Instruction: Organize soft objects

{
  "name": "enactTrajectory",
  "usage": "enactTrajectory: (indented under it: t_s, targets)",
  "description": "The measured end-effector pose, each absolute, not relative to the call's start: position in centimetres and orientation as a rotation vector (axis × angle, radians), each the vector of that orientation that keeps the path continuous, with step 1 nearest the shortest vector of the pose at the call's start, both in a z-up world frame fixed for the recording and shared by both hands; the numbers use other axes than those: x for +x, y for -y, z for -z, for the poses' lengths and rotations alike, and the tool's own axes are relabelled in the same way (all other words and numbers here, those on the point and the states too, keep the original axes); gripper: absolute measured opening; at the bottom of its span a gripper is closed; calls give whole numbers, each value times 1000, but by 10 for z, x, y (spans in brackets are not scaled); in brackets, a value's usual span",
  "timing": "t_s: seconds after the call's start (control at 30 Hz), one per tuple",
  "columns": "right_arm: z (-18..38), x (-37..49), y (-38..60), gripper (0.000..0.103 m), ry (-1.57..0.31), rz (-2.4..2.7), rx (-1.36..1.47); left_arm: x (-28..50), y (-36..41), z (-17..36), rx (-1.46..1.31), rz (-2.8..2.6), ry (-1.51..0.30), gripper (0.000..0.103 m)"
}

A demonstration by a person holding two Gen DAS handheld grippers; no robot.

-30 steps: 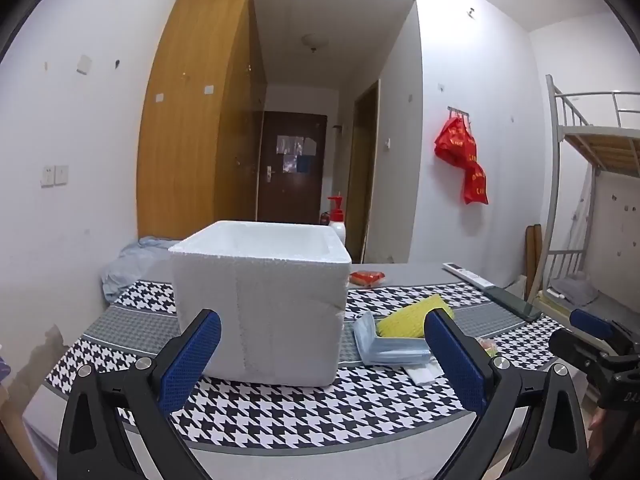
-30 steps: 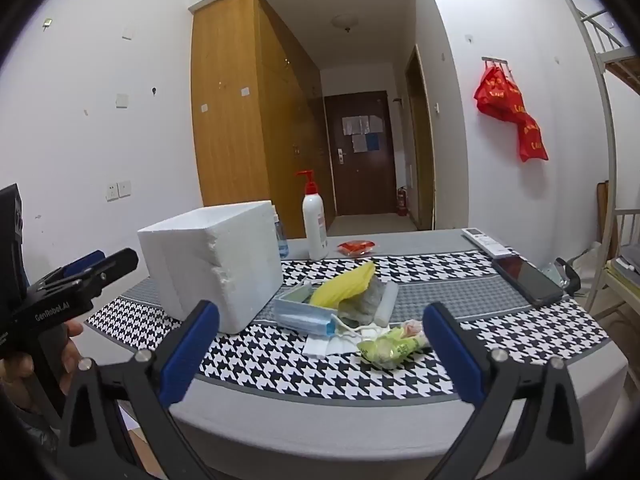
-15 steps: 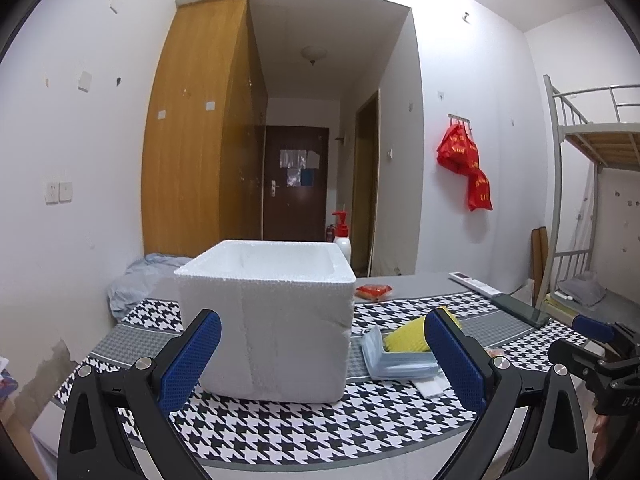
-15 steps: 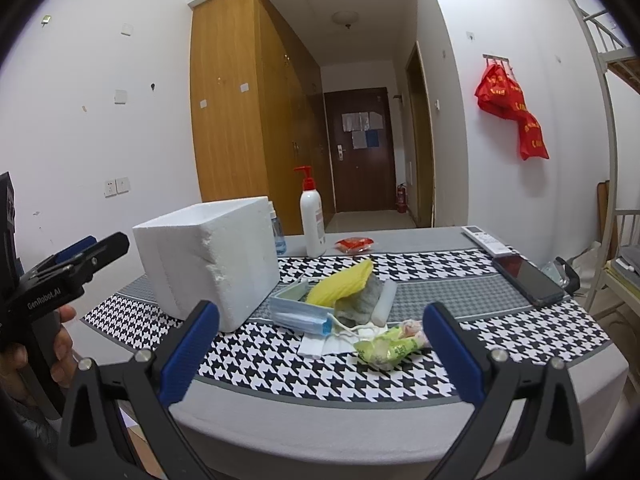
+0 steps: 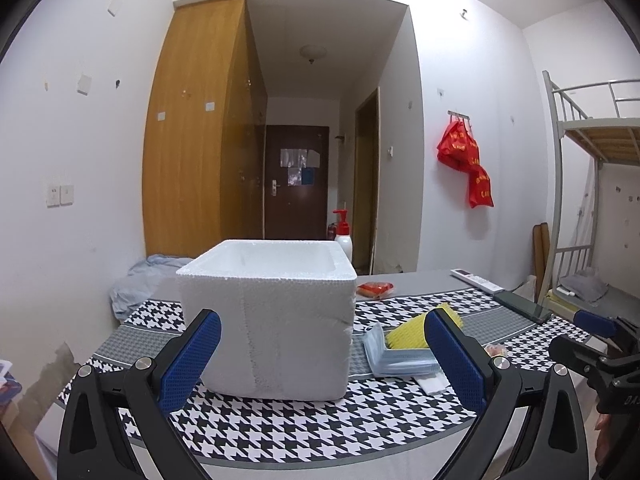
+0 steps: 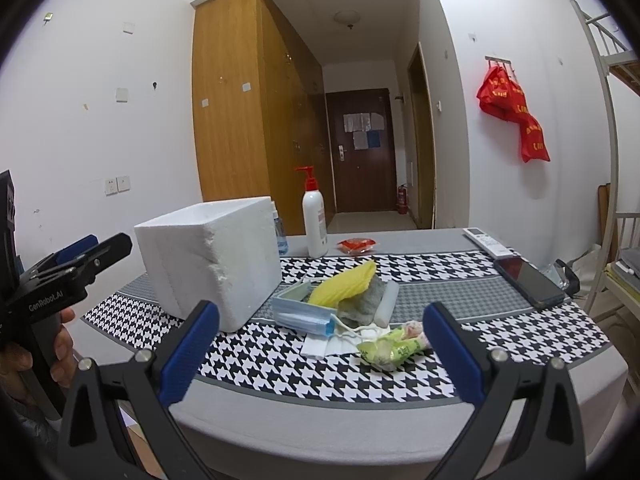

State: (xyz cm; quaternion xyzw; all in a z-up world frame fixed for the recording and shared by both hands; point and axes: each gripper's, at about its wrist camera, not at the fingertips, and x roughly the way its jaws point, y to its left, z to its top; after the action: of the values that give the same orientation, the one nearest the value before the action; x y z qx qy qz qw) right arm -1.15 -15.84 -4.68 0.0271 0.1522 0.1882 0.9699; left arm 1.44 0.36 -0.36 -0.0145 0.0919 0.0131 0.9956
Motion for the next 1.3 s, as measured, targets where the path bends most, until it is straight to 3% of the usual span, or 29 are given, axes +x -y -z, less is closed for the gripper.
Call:
enactTrajectory:
  t_s: [1.3]
  targets:
    - [36, -14, 154, 103, -288, -376, 52, 18, 4, 5, -20, 17, -229, 102]
